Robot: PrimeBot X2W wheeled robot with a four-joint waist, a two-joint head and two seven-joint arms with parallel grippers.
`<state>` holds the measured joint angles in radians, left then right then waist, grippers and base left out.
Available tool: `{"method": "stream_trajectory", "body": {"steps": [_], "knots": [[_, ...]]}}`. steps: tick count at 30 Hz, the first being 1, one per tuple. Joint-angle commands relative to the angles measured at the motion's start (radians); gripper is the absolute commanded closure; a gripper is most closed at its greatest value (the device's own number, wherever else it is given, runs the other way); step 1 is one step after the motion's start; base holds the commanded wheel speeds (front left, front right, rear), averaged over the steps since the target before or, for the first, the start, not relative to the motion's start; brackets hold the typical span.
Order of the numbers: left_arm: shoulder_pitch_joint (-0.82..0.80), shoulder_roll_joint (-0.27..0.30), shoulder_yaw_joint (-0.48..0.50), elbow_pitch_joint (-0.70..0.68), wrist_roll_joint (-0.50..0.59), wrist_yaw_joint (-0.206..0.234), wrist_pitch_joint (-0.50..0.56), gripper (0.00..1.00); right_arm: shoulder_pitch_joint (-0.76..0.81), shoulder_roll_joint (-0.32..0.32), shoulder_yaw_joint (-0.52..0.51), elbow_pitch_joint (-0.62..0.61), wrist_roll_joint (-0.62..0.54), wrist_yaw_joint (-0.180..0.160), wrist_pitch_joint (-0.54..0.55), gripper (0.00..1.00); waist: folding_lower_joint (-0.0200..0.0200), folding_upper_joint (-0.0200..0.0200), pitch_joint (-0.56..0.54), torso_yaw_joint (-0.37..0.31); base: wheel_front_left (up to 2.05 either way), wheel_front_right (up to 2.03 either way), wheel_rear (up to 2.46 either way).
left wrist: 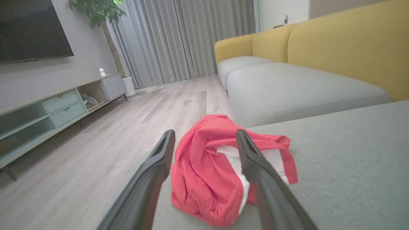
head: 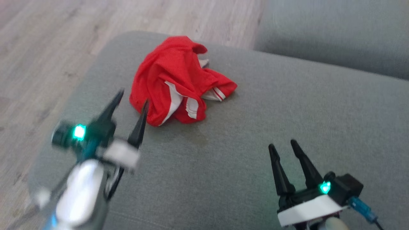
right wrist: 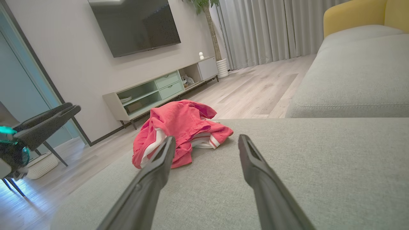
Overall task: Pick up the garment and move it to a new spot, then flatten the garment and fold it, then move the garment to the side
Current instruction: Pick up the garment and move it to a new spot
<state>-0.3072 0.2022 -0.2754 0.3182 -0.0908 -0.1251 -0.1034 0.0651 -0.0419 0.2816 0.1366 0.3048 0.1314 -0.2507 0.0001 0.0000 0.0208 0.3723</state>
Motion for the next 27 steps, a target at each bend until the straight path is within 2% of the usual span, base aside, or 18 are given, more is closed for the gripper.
{"method": "stream_trajectory", "body": {"steps": [1, 6, 10, 14, 19, 23, 27], "knots": [[-0.092, 0.027, 0.009, -0.018, -0.024, -0.004, 0.024, 0.0, -0.056, -0.008, 0.016, -0.038, -0.008, -0.001, -0.011, 0.0, -0.0001, 0.0, 0.034, -0.022, 0.0, 0.0, 0.0], [-0.323, 0.14, -0.222, 0.063, -0.205, -0.005, 0.182, 0.0, -0.1, -0.008, 0.018, -0.036, -0.018, -0.001, -0.011, 0.0, -0.0001, 0.0, 0.092, -0.067, 0.0, 0.0, 0.0], [-0.469, 0.211, -0.333, 0.13, -0.34, -0.005, 0.268, 0.0, -0.131, -0.008, 0.015, -0.038, -0.021, -0.001, -0.011, 0.0, -0.0001, 0.0, 0.131, -0.103, 0.0, 0.0, 0.0], [-0.564, 0.267, -0.446, 0.195, -0.402, -0.005, 0.299, 0.0, -0.154, -0.008, 0.011, -0.036, -0.021, -0.001, -0.011, 0.0, -0.0001, 0.0, 0.157, -0.138, 0.0, 0.0, 0.0], [-0.634, 0.311, -0.579, 0.264, -0.443, -0.005, 0.277, 0.0, -0.171, -0.008, 0.014, -0.034, -0.028, -0.001, -0.011, 0.0, -0.0001, 0.0, 0.182, -0.172, 0.0, 0.0, 0.0], [-0.669, 0.317, -0.646, 0.339, -0.458, -0.005, 0.259, 0.0, -0.179, -0.008, 0.017, -0.035, -0.031, -0.001, -0.011, 0.0, -0.0001, 0.0, 0.198, -0.192, 0.0, 0.0, 0.0], [-0.68, 0.298, -0.699, 0.427, -0.495, -0.005, 0.232, 0.0, -0.183, -0.008, 0.013, -0.034, -0.035, -0.001, -0.011, 0.0, -0.0001, 0.0, 0.211, -0.21, 0.0, 0.0, 0.0]]}}
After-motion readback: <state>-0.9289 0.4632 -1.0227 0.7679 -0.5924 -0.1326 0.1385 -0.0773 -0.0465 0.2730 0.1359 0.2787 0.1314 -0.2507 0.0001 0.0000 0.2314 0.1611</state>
